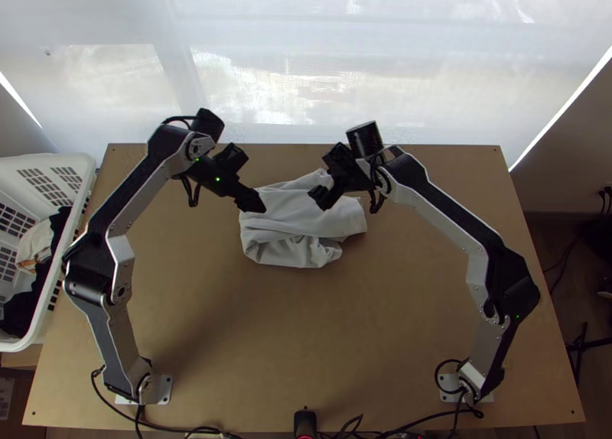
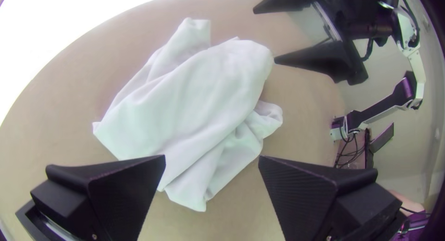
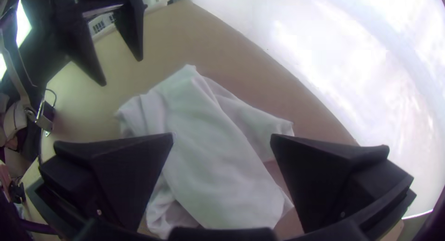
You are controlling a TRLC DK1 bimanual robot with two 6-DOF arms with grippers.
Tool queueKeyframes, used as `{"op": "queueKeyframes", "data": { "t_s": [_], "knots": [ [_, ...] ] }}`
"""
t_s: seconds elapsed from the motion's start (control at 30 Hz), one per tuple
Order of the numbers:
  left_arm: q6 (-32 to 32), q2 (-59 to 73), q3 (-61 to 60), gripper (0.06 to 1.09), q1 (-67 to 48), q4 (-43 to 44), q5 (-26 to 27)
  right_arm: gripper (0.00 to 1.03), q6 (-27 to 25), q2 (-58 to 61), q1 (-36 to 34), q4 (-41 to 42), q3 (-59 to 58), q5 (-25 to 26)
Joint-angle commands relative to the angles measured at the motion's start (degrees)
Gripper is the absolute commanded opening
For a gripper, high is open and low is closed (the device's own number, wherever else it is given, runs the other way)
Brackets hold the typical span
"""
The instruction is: Fold the t-shirt
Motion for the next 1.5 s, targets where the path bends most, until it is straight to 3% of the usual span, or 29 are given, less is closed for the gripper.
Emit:
{"op": "queueKeyframes", "data": {
  "t_s": [0.0, 0.23, 0.73, 1.47],
  "knots": [
    [-0.19, -9.06, -1.09, 1.03, 3.75, -2.65, 0.18, 0.98, -0.45, -3.29, 5.44, -4.50, 1.38, -0.05],
    [-0.98, -17.41, -2.94, 1.03, 8.49, -4.76, 0.35, 0.98, -5.37, 1.10, 12.03, -1.68, -4.07, 1.53],
    [0.52, -25.76, -8.91, 1.03, 15.00, -7.22, 0.44, 0.98, -8.27, 21.49, 14.40, -0.54, 9.02, 2.94],
    [1.13, -23.91, -6.98, 1.03, 14.20, -7.22, 0.44, 0.98, -8.36, 18.06, -5.02, -0.98, 1.99, 3.55]
  ]
}}
